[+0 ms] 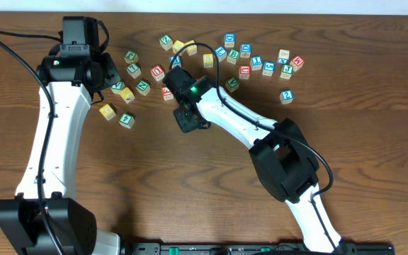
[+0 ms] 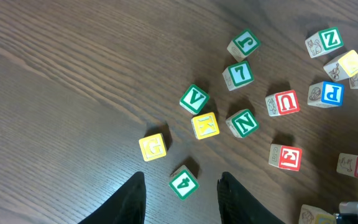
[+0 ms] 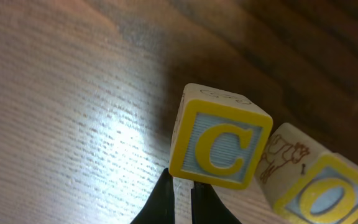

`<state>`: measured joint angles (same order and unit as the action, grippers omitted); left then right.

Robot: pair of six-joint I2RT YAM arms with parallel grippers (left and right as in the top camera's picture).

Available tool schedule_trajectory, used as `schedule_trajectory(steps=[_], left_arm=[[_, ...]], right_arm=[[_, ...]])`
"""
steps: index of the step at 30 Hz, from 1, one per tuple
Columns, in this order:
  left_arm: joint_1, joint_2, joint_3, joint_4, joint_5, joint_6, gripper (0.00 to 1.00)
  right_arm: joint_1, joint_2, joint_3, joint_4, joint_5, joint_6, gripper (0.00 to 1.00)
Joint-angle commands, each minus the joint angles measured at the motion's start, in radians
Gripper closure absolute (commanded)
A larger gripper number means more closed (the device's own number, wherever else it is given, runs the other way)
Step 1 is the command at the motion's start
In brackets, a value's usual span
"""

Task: Spell out CORL

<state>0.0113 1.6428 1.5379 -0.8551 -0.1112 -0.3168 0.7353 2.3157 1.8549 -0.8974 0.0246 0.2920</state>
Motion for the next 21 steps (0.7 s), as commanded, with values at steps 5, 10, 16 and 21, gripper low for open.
schedule_trajectory(steps=[5,10,16,21], left_arm=[[0.002,0.009,0.004,-0.003,0.018,-0.002,0.63],[0.002,0.012,0.004,-0.004,0.076,-0.002,0.63],[-0.011,0.038,-0.002,-0.009,0.166,-0.002,0.63],[-0.076,0.081,-0.011,-0.019,0.172,-0.003,0.69]], right_arm=[[-0.003,-0.027,-0.002,0.004,0.052,0.074,0.96],[-0.004,-0.049,0.009,-0.001,0.051,0.069,0.98],[-0.040,-0.193,0.011,-0.007,0.051,0.070,0.96],[-0.119,-0.283,0.011,-0.057,0.045,0.071,0.94]])
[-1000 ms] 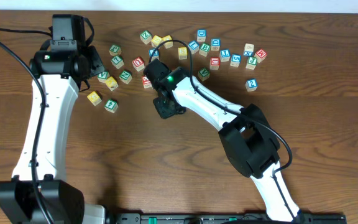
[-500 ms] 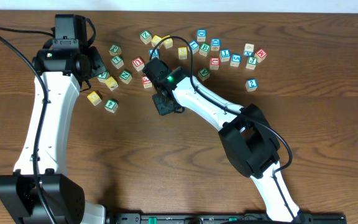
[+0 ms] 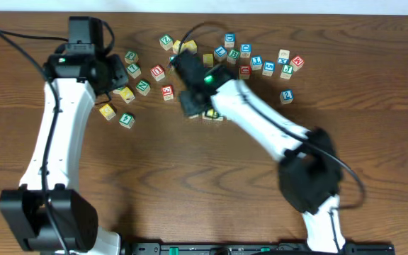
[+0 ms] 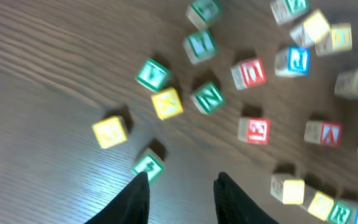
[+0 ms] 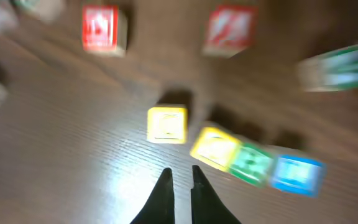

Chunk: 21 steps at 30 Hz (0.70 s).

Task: Spell out CORL

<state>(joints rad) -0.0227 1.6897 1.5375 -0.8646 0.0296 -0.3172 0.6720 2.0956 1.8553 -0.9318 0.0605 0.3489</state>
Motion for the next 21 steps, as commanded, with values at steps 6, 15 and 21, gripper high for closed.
schedule_trajectory(steps=[6,15,21], left_arm=[[-0.129,0.083,-0.011,-0.011,0.030,-0.035,0.76],[-0.152,0.162,-0.011,-0.014,0.039,-0.115,0.92],[-0.192,0.185,-0.015,-0.026,0.039,-0.115,0.92]], right_arm=[[-0.187,-0.061,0.003,-0.137,-0.096,0.014,0.96],[-0.302,-0.034,-0.074,-0.188,-0.166,0.013,0.99],[-0.305,-0.034,-0.212,-0.097,-0.168,0.025,0.99]])
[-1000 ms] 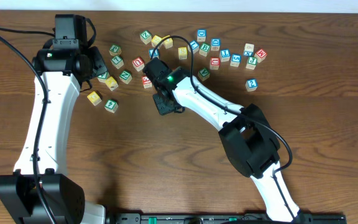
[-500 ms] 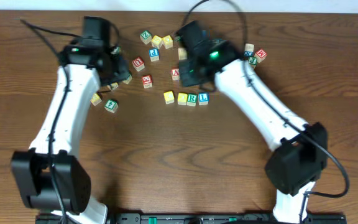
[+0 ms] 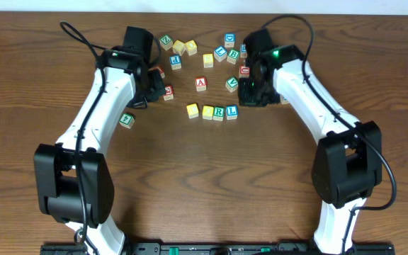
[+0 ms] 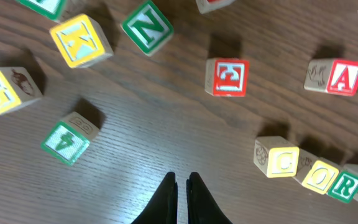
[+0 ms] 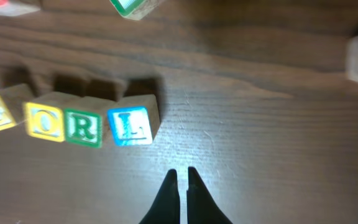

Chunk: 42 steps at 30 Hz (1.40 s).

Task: Spell out CORL

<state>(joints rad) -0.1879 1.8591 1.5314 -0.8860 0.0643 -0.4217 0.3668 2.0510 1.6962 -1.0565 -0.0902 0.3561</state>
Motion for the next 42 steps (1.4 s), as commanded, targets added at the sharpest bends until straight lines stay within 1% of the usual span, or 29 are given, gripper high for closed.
schedule_trajectory(steps=[1,9,15,26,31,39,42], left_arm=[[-0.033,0.017,-0.011,-0.002,0.004,-0.011,0.92],[-0.060,0.051,-0.032,0.012,0.010,-0.010,0.92],[-0.061,0.109,-0.034,0.039,0.078,-0.011,0.93],[-0.061,0.189,-0.035,0.066,0.112,-0.021,0.92],[-0.061,0.195,-0.035,0.066,0.112,-0.021,0.92],[-0.061,0.200,-0.039,0.084,0.114,-0.017,0.92],[-0.061,0.213,-0.039,0.101,0.167,-0.005,0.92]], right_arm=[[0.000,0.011,-0.071,0.047,-0.020,0.022,0.99],[0.002,0.011,-0.196,0.217,-0.037,0.047,0.99],[0.000,0.011,-0.253,0.294,-0.037,0.085,0.99],[0.001,0.011,-0.265,0.328,-0.051,0.093,0.99],[0.001,0.011,-0.280,0.333,-0.051,0.148,0.99],[0.002,0.012,-0.281,0.339,-0.051,0.166,0.98],[0.002,0.013,-0.285,0.339,-0.051,0.188,0.99]])
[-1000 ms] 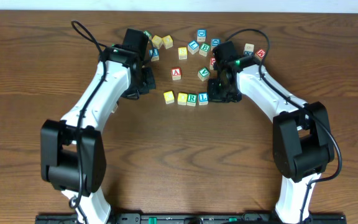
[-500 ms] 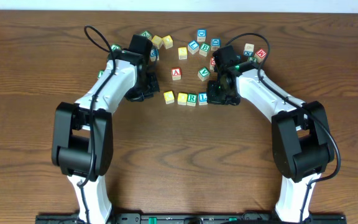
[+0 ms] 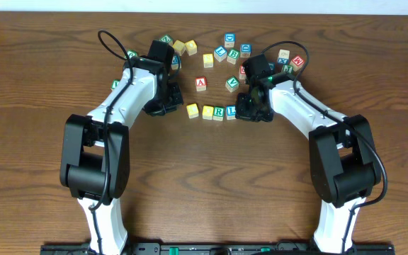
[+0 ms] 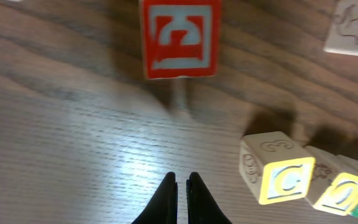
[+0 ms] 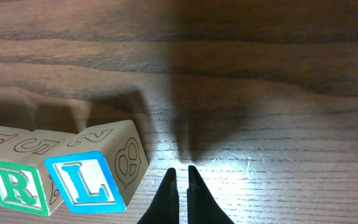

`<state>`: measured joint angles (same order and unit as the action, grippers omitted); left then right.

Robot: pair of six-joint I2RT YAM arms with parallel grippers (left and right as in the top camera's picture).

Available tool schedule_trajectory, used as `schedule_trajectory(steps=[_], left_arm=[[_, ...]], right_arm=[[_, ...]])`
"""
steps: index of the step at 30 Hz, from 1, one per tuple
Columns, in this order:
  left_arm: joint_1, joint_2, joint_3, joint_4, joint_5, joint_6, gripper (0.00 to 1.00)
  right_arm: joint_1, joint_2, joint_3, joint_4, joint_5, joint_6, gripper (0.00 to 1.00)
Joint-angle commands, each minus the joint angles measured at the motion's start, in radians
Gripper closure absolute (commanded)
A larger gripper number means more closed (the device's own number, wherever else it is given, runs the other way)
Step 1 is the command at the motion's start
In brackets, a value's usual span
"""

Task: Spell out CORL

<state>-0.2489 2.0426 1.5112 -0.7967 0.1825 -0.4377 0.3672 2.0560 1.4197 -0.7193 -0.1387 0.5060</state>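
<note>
Four blocks lie in a row: yellow C (image 3: 193, 110), yellow O (image 3: 207, 112), green R (image 3: 219, 112) and blue L (image 3: 231, 111). My left gripper (image 3: 174, 110) is shut and empty, low over the table just left of the C (image 4: 277, 176), its tips (image 4: 182, 177) apart from the block. The O (image 4: 344, 190) follows behind the C. My right gripper (image 3: 244, 112) is shut and empty, low beside the row's right end. In its wrist view the tips (image 5: 181, 171) stand a little right of the L (image 5: 95, 168), with the R (image 5: 17, 190) beyond.
Loose letter blocks lie scattered behind the row: a red A (image 3: 201, 83), a green one (image 3: 231, 83), and a red block (image 4: 180, 38) close ahead of the left gripper. More lie along the back (image 3: 229, 39). Bare wood table (image 3: 211, 184) in front.
Both shut grippers have come down close to the table. The left moved right, to just beside the C. The right moved in next to the L. The row stands as before.
My right gripper was shut low against the C, the O beside it, while the left hung open over the loose blocks at left. Then the right had lifted away, showing the four-block row. Later both were shut and higher up; now they flank the row.
</note>
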Motion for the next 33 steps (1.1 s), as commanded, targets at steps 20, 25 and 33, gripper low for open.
schedule_trajectory(steps=[20,25,33], left_arm=[[-0.045,0.084,-0.019,0.107,0.076,0.071,0.93],[-0.047,0.084,-0.019,0.107,0.076,0.107,0.93],[-0.078,0.084,-0.019,0.107,0.076,0.146,0.92]], right_arm=[[0.001,0.022,-0.010,-0.002,-0.003,0.085,0.99],[0.001,0.024,-0.010,0.003,-0.011,0.093,0.99],[0.001,0.024,-0.010,0.002,-0.014,0.108,0.99]])
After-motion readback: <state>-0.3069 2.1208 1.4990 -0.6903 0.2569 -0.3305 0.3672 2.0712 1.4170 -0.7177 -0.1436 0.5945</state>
